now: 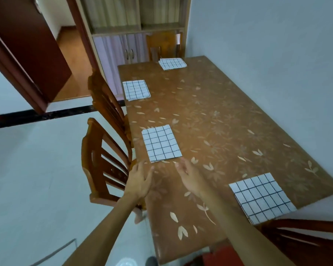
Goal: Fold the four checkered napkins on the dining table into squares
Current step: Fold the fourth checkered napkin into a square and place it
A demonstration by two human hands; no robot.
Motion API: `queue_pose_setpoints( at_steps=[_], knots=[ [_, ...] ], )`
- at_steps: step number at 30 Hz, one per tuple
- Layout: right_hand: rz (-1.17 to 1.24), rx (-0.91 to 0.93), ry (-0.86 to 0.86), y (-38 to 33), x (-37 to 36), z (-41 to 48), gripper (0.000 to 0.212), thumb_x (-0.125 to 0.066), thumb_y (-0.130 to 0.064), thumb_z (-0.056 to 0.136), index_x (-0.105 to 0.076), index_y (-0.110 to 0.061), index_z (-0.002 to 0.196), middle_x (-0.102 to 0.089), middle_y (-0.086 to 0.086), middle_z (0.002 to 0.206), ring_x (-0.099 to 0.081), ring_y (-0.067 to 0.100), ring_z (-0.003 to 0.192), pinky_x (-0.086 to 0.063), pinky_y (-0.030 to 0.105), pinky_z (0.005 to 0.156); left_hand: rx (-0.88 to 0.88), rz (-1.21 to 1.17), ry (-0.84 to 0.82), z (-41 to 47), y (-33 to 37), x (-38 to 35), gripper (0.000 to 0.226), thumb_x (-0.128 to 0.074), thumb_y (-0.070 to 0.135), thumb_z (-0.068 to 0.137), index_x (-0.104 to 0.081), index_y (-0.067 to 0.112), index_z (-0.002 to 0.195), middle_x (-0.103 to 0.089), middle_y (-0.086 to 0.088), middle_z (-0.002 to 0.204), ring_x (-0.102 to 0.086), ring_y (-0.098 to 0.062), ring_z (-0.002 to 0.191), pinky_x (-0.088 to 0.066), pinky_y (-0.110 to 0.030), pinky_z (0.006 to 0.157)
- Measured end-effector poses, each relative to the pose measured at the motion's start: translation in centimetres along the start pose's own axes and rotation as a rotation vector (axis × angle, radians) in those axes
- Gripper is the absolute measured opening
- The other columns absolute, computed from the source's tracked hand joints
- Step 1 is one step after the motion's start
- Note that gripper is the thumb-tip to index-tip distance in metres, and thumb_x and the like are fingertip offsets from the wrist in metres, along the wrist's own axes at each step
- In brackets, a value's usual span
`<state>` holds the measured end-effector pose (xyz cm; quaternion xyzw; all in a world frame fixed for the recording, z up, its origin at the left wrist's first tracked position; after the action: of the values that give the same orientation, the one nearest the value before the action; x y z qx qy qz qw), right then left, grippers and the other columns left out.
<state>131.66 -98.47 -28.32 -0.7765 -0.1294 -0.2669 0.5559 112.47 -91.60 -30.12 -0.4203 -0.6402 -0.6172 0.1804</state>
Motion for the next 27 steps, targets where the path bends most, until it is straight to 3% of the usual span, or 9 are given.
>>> queue_pose_setpoints(
  at_steps=[4,12,16,20,23,27],
  knots=[
    [-0.091,-0.033,0.004,0.2,-1.4,2.6,0.052,-0.037,-0.050,0.100,-0.042,-0.019,0.142,-0.044,0.000,0.148,-0.044,0.018,0.133,-0.034,0.036,0.109,0.008,0.088,-0.024,2.3,-1.7,0.5,0.047,-0.041,0.043,0.101,-0.041,0.019,0.142,-0.045,-0.011,0.146,-0.044,-0.030,0.131,-0.039,-0.043,0.108],
    [-0.185,-0.071,0.028,4.0,-4.2,10.2,0.045,-0.043,-0.043,0.100,-0.045,-0.023,0.140,-0.050,0.004,0.141,-0.045,0.022,0.131,-0.034,0.042,0.111,0.150,0.103,-0.054,8.3,-4.0,-2.5,0.039,-0.040,0.039,0.099,-0.052,0.016,0.129,-0.053,-0.016,0.132,-0.047,-0.036,0.121,-0.041,-0.048,0.104],
    [-0.273,-0.080,0.012,6.7,-4.5,14.6,0.049,-0.048,-0.033,0.099,-0.040,-0.014,0.145,-0.038,0.008,0.151,-0.033,0.026,0.139,-0.028,0.040,0.115,0.165,0.167,-0.095,11.2,-3.8,-5.6,0.043,-0.034,0.037,0.102,-0.044,0.018,0.138,-0.050,-0.017,0.136,-0.043,-0.038,0.125,-0.041,-0.050,0.104],
    [-0.385,-0.075,0.000,8.8,-4.1,19.4,0.054,-0.046,-0.029,0.100,-0.033,-0.012,0.150,-0.023,0.009,0.160,-0.018,0.027,0.147,-0.016,0.040,0.119,0.302,0.007,-0.080,14.7,-3.3,-7.6,0.047,-0.041,0.038,0.101,-0.038,0.019,0.144,-0.044,-0.019,0.142,-0.043,-0.040,0.130,-0.041,-0.053,0.106],
    [-0.465,-0.116,-0.016,9.7,-4.3,21.5,0.056,-0.045,-0.034,0.099,-0.030,-0.016,0.151,-0.027,0.008,0.157,-0.022,0.029,0.144,-0.015,0.040,0.117,0.435,-0.102,-0.041,16.4,-3.3,-8.5,0.048,-0.053,0.035,0.097,-0.045,0.013,0.139,-0.052,-0.020,0.134,-0.050,-0.038,0.124,-0.041,-0.048,0.107],
    [-0.394,-0.121,0.032,9.8,-4.7,22.9,0.054,-0.056,-0.027,0.094,-0.042,-0.014,0.144,-0.039,0.016,0.141,-0.037,0.034,0.130,-0.031,0.042,0.110,0.497,-0.079,-0.018,17.5,-3.7,-8.6,0.042,-0.059,0.026,0.094,-0.046,0.019,0.134,-0.062,-0.014,0.123,-0.056,-0.036,0.118,-0.048,-0.050,0.100]
  ],
)
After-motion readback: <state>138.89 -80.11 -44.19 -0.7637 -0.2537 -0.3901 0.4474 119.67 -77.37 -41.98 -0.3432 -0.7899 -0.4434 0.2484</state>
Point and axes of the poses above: each hand's wrist, its own z-axis towards the middle knuckle, its own x-axis out of the back of the hand, y = z × x, the point moved 4 cm from there along z, towards the middle knuckle
